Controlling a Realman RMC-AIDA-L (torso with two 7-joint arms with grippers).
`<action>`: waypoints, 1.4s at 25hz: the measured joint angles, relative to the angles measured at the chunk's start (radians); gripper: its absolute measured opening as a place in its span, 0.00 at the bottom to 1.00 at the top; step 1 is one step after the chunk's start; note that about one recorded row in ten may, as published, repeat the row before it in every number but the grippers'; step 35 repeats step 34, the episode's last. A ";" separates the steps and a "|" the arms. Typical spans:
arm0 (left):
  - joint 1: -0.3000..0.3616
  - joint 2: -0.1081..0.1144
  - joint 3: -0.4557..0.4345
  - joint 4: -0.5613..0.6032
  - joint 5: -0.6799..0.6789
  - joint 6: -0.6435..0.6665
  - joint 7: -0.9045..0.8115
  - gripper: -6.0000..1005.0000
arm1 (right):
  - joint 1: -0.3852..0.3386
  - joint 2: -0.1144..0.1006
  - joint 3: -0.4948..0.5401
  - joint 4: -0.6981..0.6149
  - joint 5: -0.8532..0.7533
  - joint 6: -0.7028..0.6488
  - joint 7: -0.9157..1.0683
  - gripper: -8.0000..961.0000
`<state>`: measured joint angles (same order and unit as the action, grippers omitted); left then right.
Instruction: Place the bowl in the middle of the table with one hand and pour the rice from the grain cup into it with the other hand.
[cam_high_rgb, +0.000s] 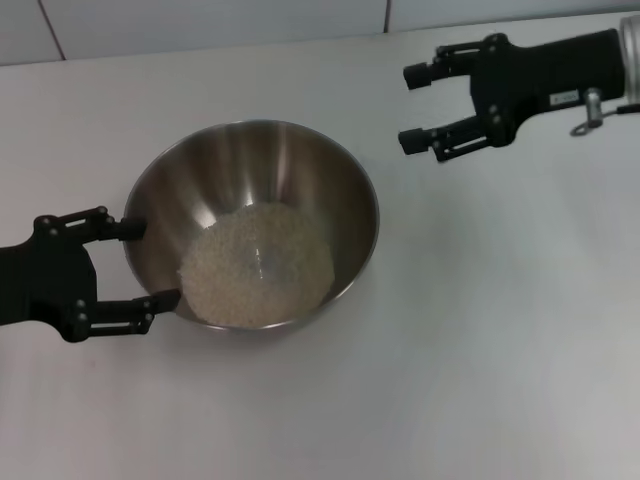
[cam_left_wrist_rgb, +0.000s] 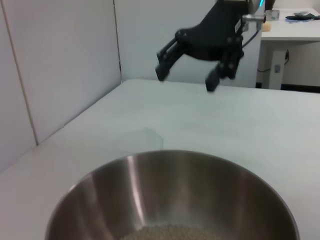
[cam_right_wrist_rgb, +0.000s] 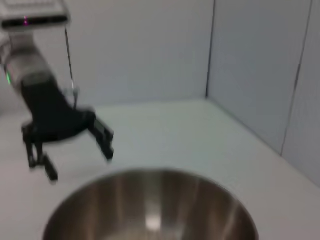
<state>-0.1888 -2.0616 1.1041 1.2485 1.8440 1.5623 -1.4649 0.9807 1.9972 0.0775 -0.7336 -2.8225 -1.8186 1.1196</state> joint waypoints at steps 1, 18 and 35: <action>0.000 0.000 0.000 0.000 0.000 0.000 0.000 0.86 | 0.000 0.000 0.000 0.000 0.000 0.000 0.000 0.87; -0.086 -0.001 -0.040 -0.035 0.043 -0.018 0.001 0.86 | -0.202 0.050 -0.632 -0.152 0.514 0.127 0.248 0.87; -0.084 -0.001 -0.065 -0.035 0.043 -0.020 0.012 0.86 | -0.194 0.054 -0.638 -0.154 0.517 0.133 0.265 0.87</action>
